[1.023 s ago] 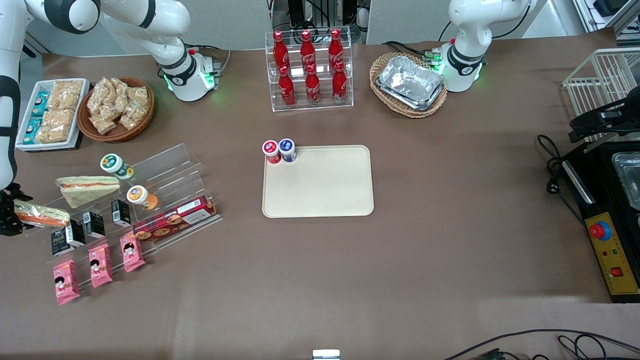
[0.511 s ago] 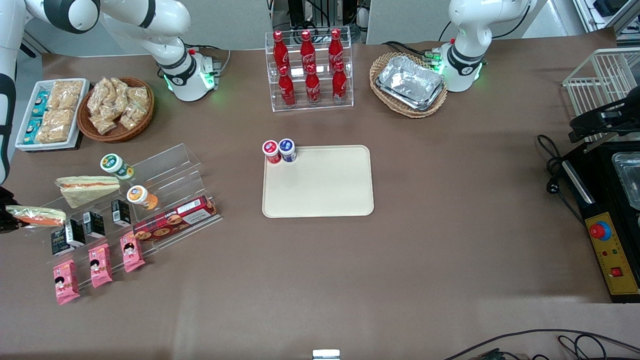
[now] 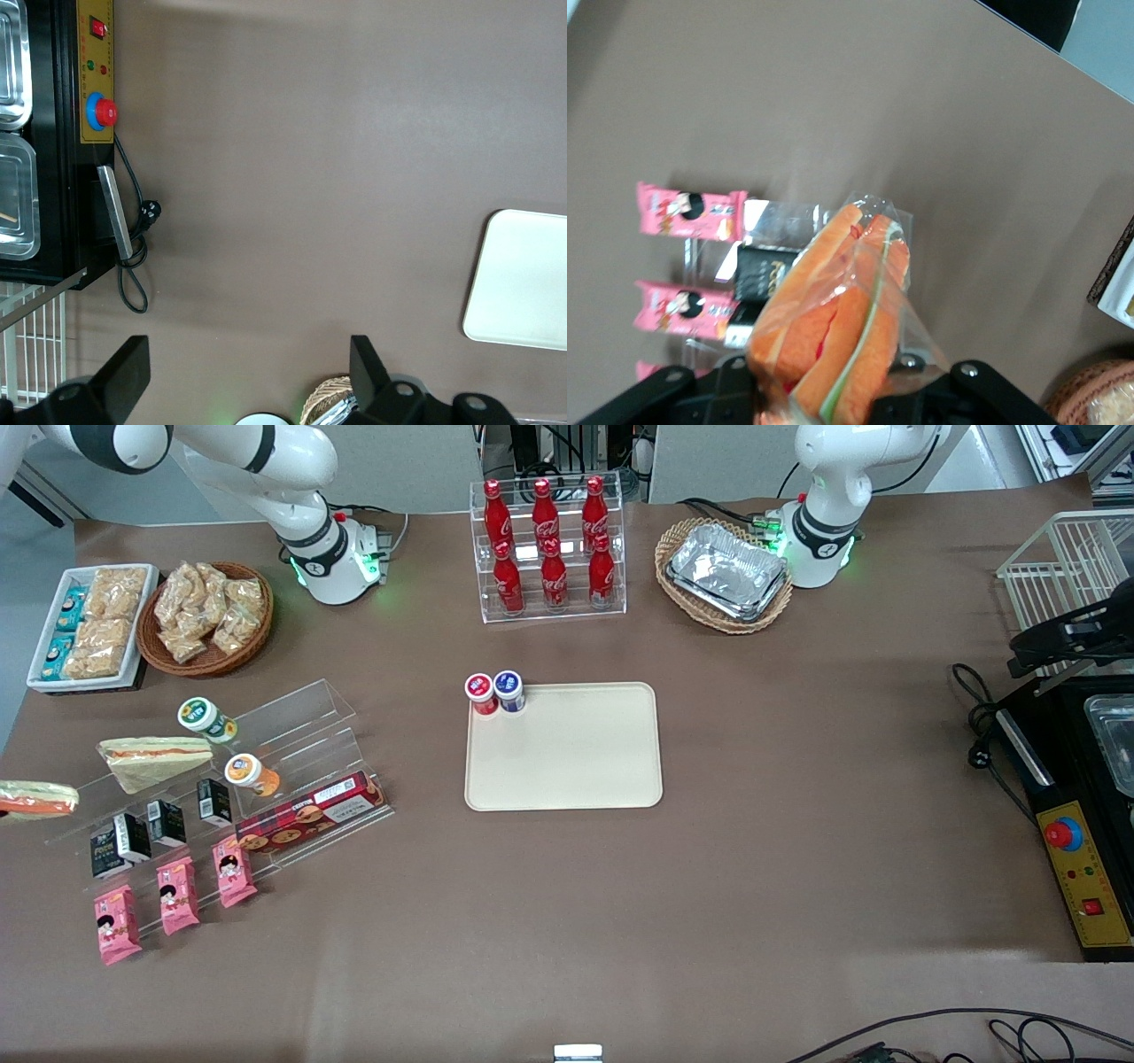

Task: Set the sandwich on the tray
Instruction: 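Lift the wrapped sandwich out of the stand with the right gripper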

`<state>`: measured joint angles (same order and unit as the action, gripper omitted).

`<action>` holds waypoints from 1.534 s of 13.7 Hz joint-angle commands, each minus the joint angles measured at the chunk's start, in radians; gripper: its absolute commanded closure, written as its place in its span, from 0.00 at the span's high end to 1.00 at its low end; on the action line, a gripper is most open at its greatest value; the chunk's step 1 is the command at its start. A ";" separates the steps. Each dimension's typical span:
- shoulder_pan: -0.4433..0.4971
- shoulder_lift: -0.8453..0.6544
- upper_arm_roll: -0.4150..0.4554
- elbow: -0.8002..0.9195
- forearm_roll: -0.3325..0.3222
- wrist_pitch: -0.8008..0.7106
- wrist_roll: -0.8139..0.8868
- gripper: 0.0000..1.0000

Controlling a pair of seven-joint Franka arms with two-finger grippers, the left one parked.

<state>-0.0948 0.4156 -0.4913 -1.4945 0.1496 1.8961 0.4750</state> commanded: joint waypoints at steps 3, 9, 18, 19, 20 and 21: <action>0.119 -0.115 0.007 0.028 0.027 -0.117 0.000 0.43; 0.254 -0.136 0.043 0.028 0.028 -0.170 -0.135 0.42; 0.265 -0.162 0.335 0.022 0.084 -0.258 -0.166 0.42; 0.276 -0.164 0.387 0.022 0.080 -0.258 -0.071 0.42; 0.291 -0.164 0.417 0.022 0.073 -0.252 0.026 0.42; 0.312 -0.161 0.427 0.022 0.071 -0.243 0.110 0.42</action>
<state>0.1822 0.2707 -0.1156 -1.4670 0.2096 1.6597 0.3815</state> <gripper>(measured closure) 0.581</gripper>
